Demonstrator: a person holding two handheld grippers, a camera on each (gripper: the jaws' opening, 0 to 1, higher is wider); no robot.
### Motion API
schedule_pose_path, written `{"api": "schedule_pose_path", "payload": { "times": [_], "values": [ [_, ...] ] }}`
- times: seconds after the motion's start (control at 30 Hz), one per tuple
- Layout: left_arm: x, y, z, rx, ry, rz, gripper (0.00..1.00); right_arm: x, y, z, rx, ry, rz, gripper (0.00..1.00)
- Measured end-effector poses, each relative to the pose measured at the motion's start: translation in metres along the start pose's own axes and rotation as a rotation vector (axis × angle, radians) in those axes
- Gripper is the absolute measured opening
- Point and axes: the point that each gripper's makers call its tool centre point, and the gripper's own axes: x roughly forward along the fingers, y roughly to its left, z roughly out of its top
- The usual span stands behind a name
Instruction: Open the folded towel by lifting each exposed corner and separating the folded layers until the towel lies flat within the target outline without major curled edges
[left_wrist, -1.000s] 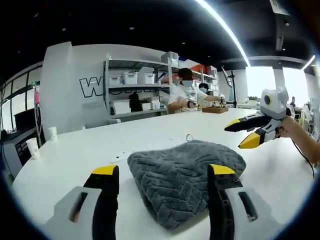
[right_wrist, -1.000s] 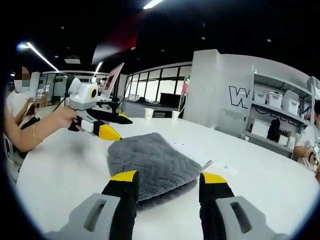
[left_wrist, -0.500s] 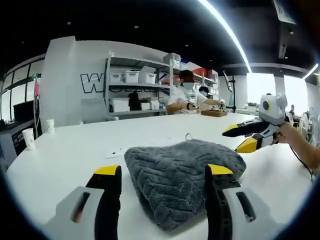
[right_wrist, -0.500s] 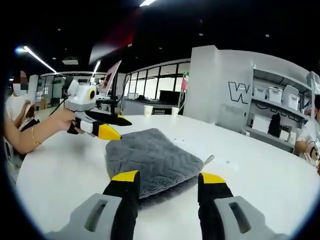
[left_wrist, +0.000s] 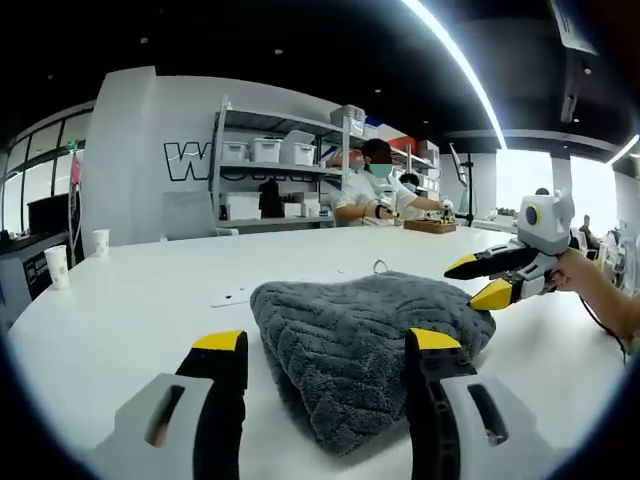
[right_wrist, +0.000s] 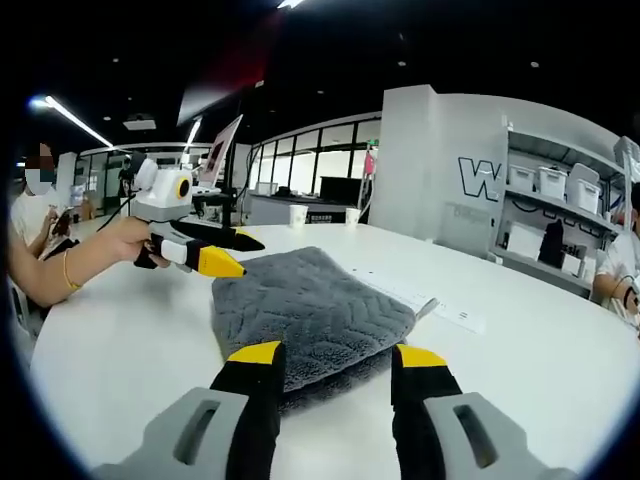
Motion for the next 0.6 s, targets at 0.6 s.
{"api": "schedule_pose_path", "payload": {
  "times": [0.6],
  "values": [
    [0.0006,0.0057,-0.0061,-0.038,-0.014,0.017,0.62,0.0017,0.0049,-0.0034,-0.004,-0.015,0.003,0.30]
  ]
}}
